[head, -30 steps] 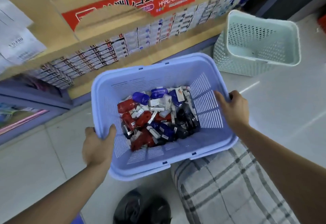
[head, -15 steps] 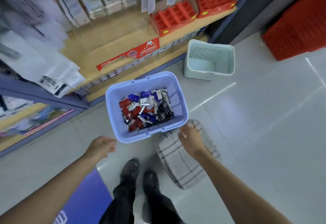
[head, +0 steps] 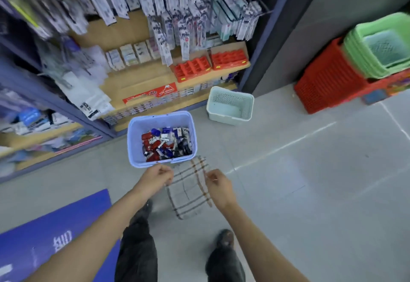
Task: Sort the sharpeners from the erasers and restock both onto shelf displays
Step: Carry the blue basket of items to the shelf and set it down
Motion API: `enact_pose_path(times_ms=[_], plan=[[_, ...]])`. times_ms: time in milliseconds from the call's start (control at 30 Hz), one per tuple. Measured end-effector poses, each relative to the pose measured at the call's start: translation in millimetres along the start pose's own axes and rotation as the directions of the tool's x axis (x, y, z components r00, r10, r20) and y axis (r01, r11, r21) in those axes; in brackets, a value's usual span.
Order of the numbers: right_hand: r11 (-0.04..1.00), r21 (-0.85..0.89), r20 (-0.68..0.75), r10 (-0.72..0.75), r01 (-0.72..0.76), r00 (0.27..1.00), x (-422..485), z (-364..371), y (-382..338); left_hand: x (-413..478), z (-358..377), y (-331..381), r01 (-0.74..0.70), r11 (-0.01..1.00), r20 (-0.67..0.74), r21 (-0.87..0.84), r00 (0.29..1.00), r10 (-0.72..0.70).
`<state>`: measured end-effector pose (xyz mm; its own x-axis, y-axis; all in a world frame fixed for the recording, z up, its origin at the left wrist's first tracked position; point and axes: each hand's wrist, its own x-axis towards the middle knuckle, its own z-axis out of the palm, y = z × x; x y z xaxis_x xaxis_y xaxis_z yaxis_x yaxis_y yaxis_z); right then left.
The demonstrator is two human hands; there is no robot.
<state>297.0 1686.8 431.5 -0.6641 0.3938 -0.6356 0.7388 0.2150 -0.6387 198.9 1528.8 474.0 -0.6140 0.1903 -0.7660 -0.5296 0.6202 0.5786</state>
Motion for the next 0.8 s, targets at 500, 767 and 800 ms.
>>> enact_pose_path(times_ms=[500, 767, 800], plan=[[0.937, -0.295, 0.218, -0.125, 0.187, 0.968, 60, -56, -51, 9, 1, -6, 0.055, 0.983, -0.121, -0.173, 0.990, -0.076], [0.873, -0.441, 0.285, -0.083, 0.208, 0.955, 197, 3, -57, 154, -71, -36, 0.120, 0.982, -0.145, -0.149, 0.979, -0.141], [0.876, -0.443, 0.305, -0.053, 0.190, 0.951, 219, 15, -55, 176, -77, -39, 0.123, 0.976, -0.170, -0.179, 0.973, -0.154]])
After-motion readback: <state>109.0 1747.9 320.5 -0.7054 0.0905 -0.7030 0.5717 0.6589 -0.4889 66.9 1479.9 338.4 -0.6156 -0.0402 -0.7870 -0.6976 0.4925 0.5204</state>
